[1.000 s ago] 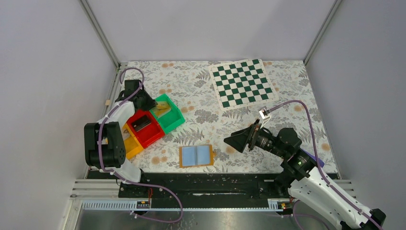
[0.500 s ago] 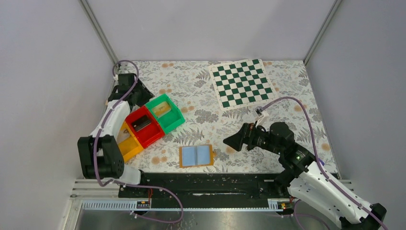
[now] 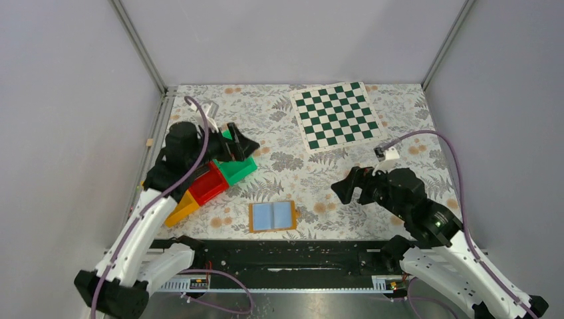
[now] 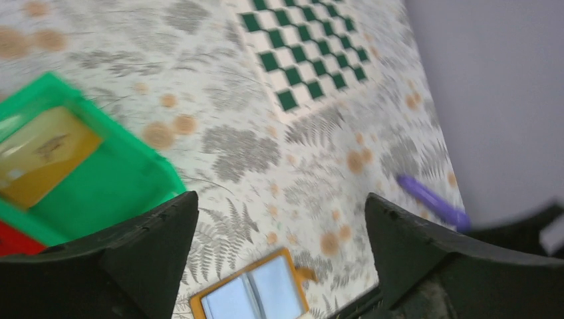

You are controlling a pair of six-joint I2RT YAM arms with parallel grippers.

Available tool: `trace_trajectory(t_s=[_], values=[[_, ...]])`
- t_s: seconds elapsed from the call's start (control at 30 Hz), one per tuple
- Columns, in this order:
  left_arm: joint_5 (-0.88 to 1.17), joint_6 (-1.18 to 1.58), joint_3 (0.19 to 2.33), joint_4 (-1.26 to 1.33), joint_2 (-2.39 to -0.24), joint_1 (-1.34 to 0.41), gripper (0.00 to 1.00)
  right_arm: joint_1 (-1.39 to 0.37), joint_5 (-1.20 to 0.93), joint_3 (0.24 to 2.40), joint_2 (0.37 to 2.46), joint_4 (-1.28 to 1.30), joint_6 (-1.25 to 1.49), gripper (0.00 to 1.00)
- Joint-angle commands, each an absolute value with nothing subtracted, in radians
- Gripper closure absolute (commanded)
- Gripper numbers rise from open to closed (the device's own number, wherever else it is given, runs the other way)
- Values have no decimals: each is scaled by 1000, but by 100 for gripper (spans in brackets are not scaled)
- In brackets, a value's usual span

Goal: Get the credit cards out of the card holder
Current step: Reset both arms

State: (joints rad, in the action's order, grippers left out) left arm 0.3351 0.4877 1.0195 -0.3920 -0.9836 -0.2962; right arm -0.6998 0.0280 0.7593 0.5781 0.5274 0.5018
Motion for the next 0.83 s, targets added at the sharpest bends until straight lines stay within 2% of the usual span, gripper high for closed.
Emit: trace_trajectory(t_s=[0.0, 0.17, 0.37, 0.8], values=[[459, 433, 879, -281, -821, -354, 1, -697, 151, 780, 505, 565, 451, 1], [514, 436, 748, -262, -659, -382, 1, -698, 183, 748, 405, 532, 446, 1], [484, 451, 668, -296, -520, -382, 1, -698, 235, 713, 329, 522, 423, 0], [492, 423, 689, -322, -482, -382, 1, -698, 290, 720, 307, 514, 414, 1]])
